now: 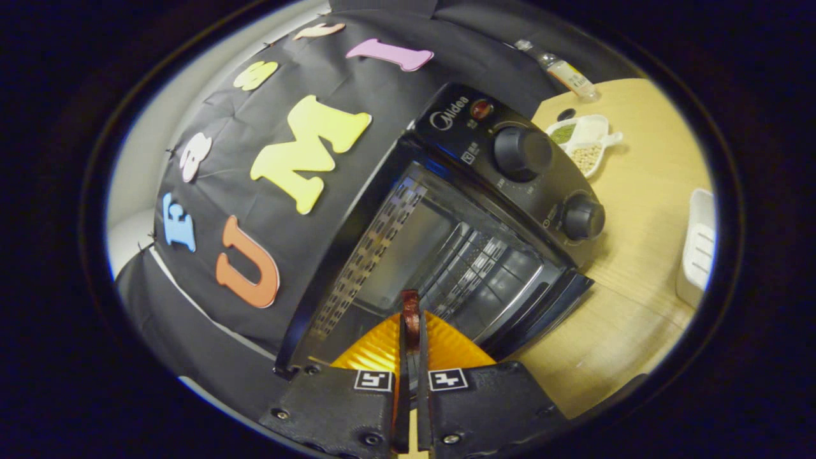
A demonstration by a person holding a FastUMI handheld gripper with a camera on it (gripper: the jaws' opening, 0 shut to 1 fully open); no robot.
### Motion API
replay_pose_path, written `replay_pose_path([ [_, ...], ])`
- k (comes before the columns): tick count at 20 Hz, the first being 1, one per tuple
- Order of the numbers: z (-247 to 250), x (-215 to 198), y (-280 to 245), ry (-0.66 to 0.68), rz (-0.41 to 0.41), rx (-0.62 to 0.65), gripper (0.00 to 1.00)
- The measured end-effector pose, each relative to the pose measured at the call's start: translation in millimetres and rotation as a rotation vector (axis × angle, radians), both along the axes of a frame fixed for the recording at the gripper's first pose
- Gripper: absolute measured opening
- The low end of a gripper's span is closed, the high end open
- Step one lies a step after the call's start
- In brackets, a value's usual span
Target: Open the toaster oven, put the food inside, and close the toaster oven door.
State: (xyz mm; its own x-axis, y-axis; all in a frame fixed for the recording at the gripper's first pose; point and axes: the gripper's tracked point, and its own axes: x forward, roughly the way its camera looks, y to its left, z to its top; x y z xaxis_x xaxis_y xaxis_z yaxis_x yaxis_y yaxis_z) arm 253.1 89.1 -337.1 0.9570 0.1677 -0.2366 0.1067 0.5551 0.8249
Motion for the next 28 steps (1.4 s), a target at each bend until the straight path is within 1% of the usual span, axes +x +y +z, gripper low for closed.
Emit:
replay_pose_path([
  [3, -8.4, 11.8, 2.5, -0.014, -0.023, -0.014, 0.09],
  [4, -10.2, 14.3, 3.2, -0.006, -0.019, -0.02, 0.1],
  [8, -35.2, 14.2, 0.9, 0.067, -0.044, -0.045, 0.15],
  [10, -34.4, 15.3, 0.6, 0.069, -0.047, -0.044, 0.18],
  [13, -31.4, 13.6, -0.6, 0.059, -0.046, -0.093, 0.2],
  [16, -24.5, 11.3, -2.6, 0.037, -0.043, -0.112, 0.37],
  [17, -20.7, 9.8, -1.1, 0.026, -0.039, -0.138, 0.49],
  [20, -12.3, 1.9, -2.0, 0.012, -0.021, -0.291, 0.86],
  [22, -4.1, -11.9, -0.7, -0.012, -0.003, -0.355, 0.96],
  [26, 14.0, -42.9, 8.8, -0.09, 0.052, -0.499, 0.99],
  [28, 23.0, -65.4, 10.0, -0.122, 0.074, -0.584, 0.99],
])
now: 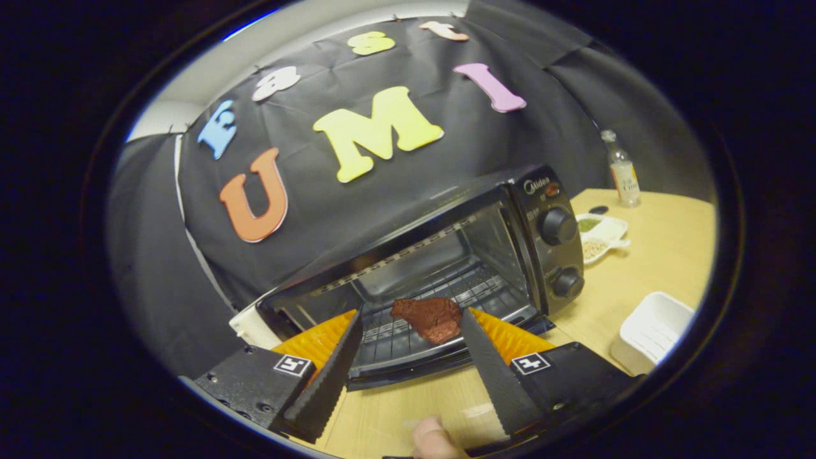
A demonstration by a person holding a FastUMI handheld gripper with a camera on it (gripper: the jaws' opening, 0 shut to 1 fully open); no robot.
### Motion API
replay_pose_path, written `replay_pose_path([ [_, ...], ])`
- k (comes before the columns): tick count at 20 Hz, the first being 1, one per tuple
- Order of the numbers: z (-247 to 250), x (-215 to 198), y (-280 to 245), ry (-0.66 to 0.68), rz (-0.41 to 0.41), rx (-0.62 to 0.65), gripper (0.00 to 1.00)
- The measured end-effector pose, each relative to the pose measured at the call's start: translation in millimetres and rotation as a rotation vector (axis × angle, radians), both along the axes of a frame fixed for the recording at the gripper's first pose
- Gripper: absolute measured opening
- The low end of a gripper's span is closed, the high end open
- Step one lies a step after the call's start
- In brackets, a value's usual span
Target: Open the toaster oven, put the food inside, and close the toaster oven door.
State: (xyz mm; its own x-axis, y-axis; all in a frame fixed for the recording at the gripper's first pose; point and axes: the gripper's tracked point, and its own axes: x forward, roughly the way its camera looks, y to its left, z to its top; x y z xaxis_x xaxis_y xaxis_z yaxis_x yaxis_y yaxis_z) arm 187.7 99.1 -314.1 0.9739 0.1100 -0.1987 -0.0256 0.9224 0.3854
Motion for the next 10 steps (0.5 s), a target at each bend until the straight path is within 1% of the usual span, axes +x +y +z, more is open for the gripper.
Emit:
replay_pose_path([
  [2, 3.2, -23.9, -1.4, -0.019, 0.007, -0.085, 0.99],
  [5, -7.5, -59.8, -4.3, 0.003, 0.029, -0.211, 0.99],
  [9, -40.0, -107.4, -5.2, 0.108, 0.079, -0.344, 0.99],
  [10, -48.5, -117.9, -8.4, 0.146, 0.077, -0.359, 0.99],
])
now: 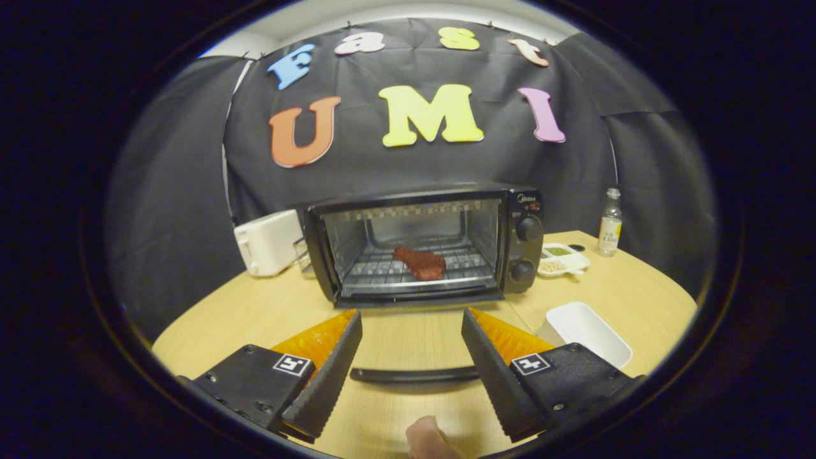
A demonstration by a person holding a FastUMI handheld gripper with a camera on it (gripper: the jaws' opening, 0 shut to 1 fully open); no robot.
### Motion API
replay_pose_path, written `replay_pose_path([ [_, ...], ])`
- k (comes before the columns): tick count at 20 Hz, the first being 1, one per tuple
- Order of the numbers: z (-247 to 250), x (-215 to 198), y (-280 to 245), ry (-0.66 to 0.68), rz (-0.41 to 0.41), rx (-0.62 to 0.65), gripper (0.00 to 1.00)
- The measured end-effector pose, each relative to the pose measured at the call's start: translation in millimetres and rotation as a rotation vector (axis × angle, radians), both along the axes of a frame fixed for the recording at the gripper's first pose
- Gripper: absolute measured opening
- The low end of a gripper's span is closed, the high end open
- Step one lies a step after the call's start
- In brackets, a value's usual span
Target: Open the toaster oven, put the food inside, and close the toaster oven door.
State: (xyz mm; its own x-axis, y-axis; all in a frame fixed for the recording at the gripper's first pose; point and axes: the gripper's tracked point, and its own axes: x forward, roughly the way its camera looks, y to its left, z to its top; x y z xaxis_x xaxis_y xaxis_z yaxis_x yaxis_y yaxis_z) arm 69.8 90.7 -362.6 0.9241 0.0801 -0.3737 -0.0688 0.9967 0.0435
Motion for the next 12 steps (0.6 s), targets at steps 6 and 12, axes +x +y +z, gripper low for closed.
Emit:
replay_pose_path([
  [6, -59.3, -38.9, -11.1, 0.204, -0.026, -0.004, 1.0],
  [12, -79.8, -32.6, -4.2, 0.28, -0.009, -0.008, 1.0],
])
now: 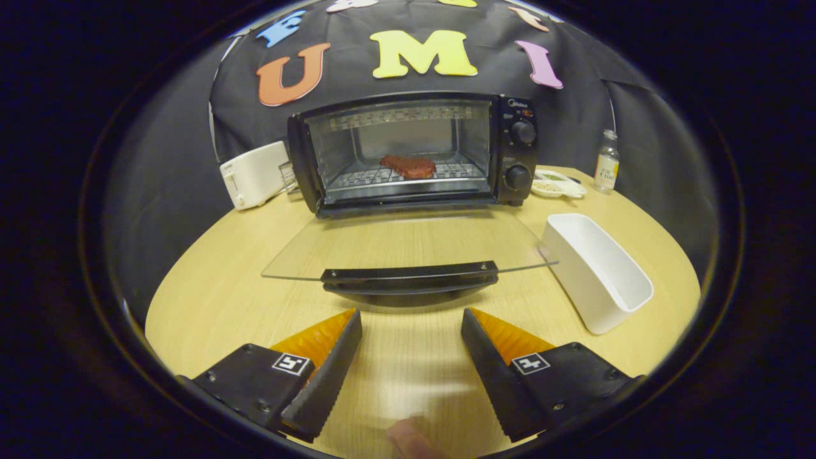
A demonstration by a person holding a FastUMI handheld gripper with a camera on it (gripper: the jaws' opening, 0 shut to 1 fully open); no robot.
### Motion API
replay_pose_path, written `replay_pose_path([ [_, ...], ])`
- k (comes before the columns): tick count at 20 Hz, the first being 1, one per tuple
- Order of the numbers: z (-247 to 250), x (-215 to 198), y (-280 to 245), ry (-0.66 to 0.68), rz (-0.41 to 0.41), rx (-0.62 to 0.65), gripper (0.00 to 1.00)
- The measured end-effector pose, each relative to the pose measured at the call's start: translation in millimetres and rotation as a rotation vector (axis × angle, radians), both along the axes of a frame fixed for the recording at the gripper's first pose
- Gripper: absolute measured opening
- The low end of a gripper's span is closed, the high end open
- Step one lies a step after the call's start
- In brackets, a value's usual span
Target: Open the toaster oven, put the food inside, and close the toaster oven door.
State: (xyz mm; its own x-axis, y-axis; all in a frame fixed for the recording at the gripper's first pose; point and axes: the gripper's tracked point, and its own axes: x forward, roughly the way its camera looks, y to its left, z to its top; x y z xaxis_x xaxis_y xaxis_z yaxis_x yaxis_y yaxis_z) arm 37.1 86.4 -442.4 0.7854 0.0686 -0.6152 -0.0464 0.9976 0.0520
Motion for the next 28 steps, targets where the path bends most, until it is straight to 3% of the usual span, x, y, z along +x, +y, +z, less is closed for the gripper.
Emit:
replay_pose_path([
  [13, 15.2, 17.7, 0.7, -0.048, -0.016, -0.075, 1.0],
  [28, 103.5, 72.1, -10.4, -0.222, -0.072, -0.09, 1.0],
])
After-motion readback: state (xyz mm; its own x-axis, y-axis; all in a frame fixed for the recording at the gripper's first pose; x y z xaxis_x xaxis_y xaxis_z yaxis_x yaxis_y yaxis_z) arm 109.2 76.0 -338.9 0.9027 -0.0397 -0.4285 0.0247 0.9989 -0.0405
